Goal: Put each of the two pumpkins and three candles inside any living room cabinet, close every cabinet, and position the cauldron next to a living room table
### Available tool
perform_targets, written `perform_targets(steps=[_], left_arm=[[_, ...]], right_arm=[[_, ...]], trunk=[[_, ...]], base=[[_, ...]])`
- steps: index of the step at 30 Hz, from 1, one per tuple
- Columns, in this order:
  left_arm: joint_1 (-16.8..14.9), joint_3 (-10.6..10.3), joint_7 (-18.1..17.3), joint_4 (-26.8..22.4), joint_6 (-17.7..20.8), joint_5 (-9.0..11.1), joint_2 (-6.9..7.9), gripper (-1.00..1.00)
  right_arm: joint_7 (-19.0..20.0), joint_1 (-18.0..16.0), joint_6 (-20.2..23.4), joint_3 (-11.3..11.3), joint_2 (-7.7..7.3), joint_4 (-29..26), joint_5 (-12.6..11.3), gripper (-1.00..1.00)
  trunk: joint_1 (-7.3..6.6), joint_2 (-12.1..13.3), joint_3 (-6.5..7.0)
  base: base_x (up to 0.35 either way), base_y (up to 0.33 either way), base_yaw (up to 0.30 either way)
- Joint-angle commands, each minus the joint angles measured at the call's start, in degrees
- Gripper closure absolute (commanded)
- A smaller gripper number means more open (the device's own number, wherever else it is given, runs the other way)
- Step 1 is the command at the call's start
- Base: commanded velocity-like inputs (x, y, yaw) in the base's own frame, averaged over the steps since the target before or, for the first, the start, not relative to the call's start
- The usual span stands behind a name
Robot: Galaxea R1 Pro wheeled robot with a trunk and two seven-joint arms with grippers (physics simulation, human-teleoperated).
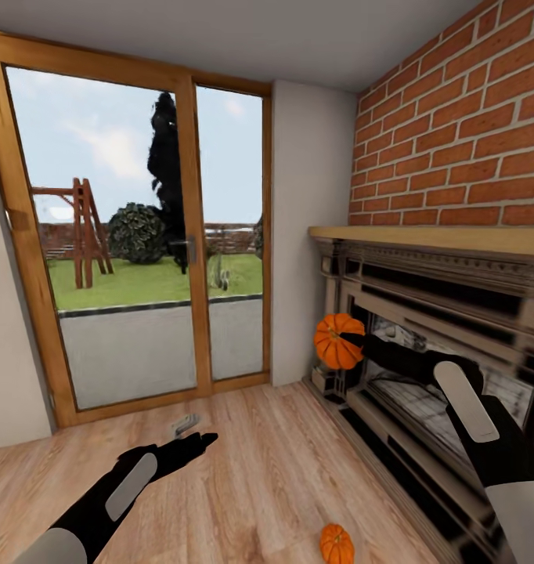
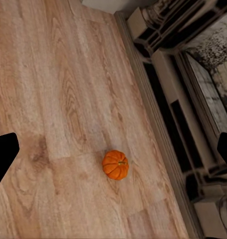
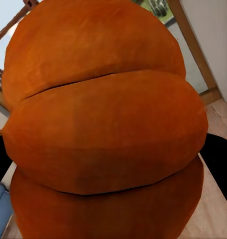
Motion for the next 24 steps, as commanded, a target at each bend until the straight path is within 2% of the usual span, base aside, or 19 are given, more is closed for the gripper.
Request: perform_targets(steps=[1, 7, 14, 17, 20, 21, 22, 24], left_arm=[[0.0, -0.1, 0.0, -0.1, 0.1, 0.2, 0.03, -1.00], [-0.1, -0.1, -1.6, 0.0, 0.2, 0.2, 0.00, -1.00], [-0.1, -0.1, -1.9, 0.3, 0.2, 0.1, -0.02, -1.00], [-0.1, -0.1, -1.9, 0.4, 0.2, 0.1, -0.09, -1.00], [-0.1, -0.2, -1.8, 0.5, 0.2, 0.3, -0.31, -1.00], [-0.1, -0.2, -1.8, 0.6, 0.2, 0.3, -0.32, -1.00], [-0.1, -0.2, -1.9, 1.4, 0.3, 0.4, -0.37, -1.00], [-0.1, -0.2, -1.9, 2.6, 0.3, 0.4, -0.54, -1.00]], right_arm=[[-0.5, 0.0, 0.1, 0.1, -0.06, -0.2, -0.3, 1.00], [-0.8, 0.0, 0.2, 0.1, -0.11, -0.8, 0.0, 1.00], [-1.3, 0.0, 0.3, 0.4, -0.11, -0.9, 0.2, 1.00], [-6.1, 0.0, 1.5, 2.1, 0.07, -1.1, 0.0, 1.00], [-14.2, -0.1, 3.1, 6.0, 1.78, -1.2, -0.2, 1.00], [-15.2, -0.1, 3.3, 6.7, 2.32, -1.2, -0.3, 1.00], [-17.1, -0.1, 3.6, 8.2, 3.99, -1.2, -0.1, 1.00], [-18.3, -0.3, 3.7, 9.1, 5.35, -1.2, 0.0, 1.00]], trunk=[[0.02, 0.0, -0.07], [0.02, 0.0, -0.07], [0.02, 0.0, -0.07], [0.02, 0.0, -0.07], [0.02, 0.0, -0.07], [0.02, 0.0, -0.07], [0.02, 0.0, -0.07], [0.02, 0.0, -0.07]], base=[[0.190, -0.232, 0.000], [0.210, -0.201, 0.000], [0.054, -0.042, 0.000], [0.004, -0.003, 0.000], [0.001, -0.001, 0.000], [0.000, 0.000, 0.000], [0.000, 0.000, 0.000], [0.000, 0.000, 0.000]])
